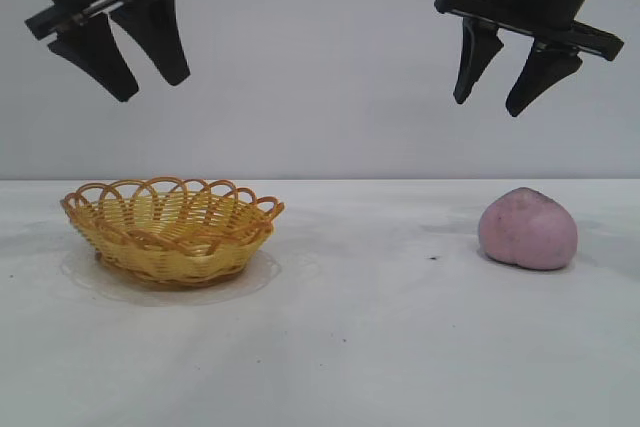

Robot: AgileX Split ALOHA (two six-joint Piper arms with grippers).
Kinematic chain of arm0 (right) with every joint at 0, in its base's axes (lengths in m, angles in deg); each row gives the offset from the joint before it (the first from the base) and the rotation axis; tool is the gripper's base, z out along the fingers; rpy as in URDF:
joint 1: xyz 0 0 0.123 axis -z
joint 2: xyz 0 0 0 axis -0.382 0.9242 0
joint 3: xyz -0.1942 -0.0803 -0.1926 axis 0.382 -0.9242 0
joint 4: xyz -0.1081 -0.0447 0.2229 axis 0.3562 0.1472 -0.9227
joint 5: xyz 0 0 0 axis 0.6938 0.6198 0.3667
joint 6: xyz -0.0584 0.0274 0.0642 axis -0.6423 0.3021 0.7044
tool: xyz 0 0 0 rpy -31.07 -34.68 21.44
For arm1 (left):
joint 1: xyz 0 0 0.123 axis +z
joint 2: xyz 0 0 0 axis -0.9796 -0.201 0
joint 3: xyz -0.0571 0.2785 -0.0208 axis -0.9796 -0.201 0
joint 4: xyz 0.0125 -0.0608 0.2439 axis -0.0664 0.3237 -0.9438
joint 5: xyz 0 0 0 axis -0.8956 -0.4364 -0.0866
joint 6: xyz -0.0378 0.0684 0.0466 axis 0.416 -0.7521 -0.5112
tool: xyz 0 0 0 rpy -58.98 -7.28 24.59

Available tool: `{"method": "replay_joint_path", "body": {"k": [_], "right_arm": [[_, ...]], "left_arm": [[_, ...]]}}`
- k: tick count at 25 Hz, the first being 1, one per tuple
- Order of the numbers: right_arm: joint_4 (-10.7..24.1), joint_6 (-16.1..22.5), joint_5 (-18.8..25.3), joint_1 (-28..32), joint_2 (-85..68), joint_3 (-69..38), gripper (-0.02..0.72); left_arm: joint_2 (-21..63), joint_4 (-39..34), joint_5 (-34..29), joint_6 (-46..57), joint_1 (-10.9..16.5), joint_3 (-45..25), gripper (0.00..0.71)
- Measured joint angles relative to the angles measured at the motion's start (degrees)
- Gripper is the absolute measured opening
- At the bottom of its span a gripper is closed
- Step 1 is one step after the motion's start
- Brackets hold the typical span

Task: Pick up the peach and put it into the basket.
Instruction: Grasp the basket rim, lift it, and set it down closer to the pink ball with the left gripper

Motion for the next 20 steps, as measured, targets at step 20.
{"method": "replay_joint_path", "body": {"k": [20], "right_arm": [[0.0, -0.1, 0.1, 0.0, 0.0, 0.0, 0.37]], "left_arm": [[-15.7, -17.6, -22.7, 5.0, -3.7, 17.4, 0.434]]}}
